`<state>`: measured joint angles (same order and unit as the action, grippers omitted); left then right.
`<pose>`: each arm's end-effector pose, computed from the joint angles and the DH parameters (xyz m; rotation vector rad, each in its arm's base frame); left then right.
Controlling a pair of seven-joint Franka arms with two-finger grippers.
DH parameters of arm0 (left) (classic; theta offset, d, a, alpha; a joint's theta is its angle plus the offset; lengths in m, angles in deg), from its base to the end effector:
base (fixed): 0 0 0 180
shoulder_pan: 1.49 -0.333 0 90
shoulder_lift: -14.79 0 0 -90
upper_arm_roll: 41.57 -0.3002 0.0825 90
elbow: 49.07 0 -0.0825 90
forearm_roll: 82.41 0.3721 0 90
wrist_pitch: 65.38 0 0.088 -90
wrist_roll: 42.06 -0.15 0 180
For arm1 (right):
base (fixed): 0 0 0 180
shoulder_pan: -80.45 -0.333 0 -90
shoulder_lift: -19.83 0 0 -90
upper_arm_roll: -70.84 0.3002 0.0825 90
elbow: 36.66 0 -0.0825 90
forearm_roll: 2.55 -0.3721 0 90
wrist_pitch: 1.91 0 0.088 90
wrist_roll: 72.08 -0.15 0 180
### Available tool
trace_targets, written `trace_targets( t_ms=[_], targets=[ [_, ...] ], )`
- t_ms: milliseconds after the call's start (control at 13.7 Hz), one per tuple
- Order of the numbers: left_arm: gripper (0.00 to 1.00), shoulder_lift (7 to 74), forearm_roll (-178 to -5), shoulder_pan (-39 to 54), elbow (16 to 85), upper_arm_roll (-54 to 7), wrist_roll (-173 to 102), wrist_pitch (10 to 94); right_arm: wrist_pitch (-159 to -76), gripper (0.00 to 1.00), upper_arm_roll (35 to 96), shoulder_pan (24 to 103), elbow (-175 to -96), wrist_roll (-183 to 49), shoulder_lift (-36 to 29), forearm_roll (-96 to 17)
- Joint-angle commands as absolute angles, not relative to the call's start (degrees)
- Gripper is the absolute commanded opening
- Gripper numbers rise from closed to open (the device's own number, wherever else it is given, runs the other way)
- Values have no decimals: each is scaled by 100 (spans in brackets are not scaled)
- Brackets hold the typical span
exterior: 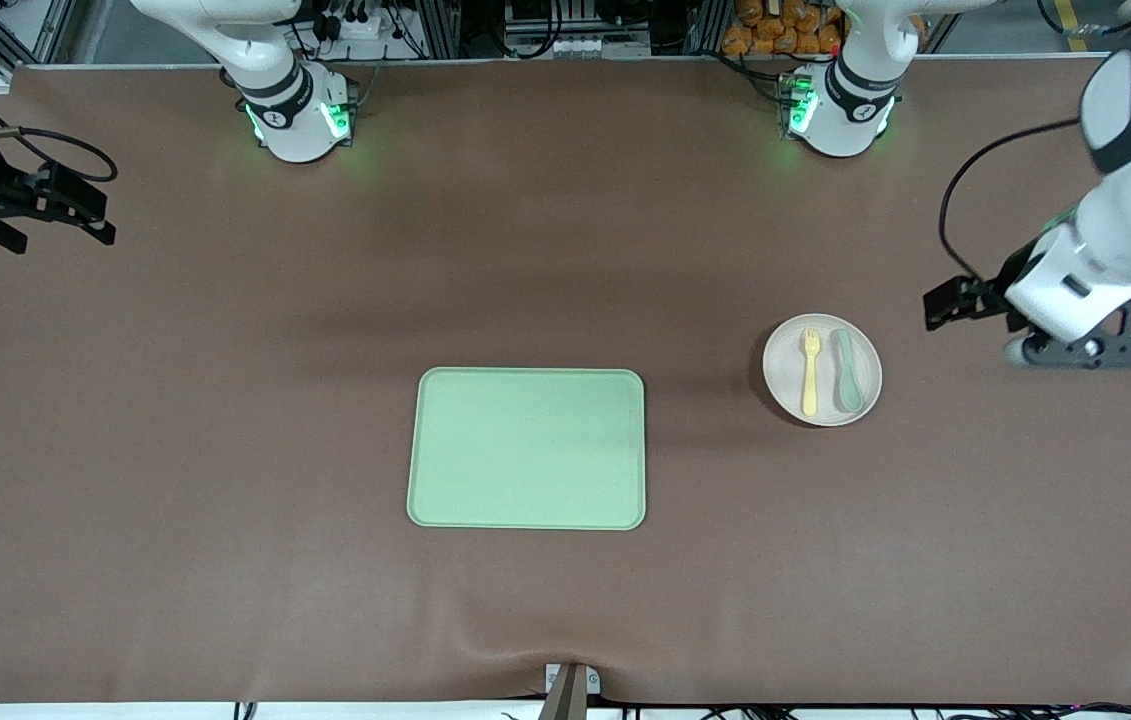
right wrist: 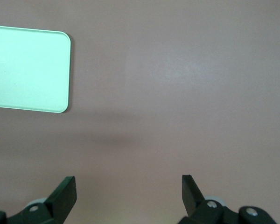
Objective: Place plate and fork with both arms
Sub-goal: 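Reach the left gripper down to the rim of the white plate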
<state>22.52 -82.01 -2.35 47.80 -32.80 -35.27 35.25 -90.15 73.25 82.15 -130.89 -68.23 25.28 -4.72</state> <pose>0.5753 -0.0758 0.4505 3.1346 -0.0320 -0.1080 0.5104 0.0130 0.5793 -3.1049 -0.1248 0.0133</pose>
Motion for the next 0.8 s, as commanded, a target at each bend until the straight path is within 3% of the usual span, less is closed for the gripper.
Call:
trace_targets(
  t_ms=[0,729],
  targets=[
    [100,2725,-7908,-263,4962,-3260,-3538,3955,-8988,100,7312,8212,-13009,-6838,2423,-554],
    [100,3148,-7863,-764,7212,-3243,-3669,6758,-8971,100,7312,8221,-12956,-6838,2317,-484]
  ],
)
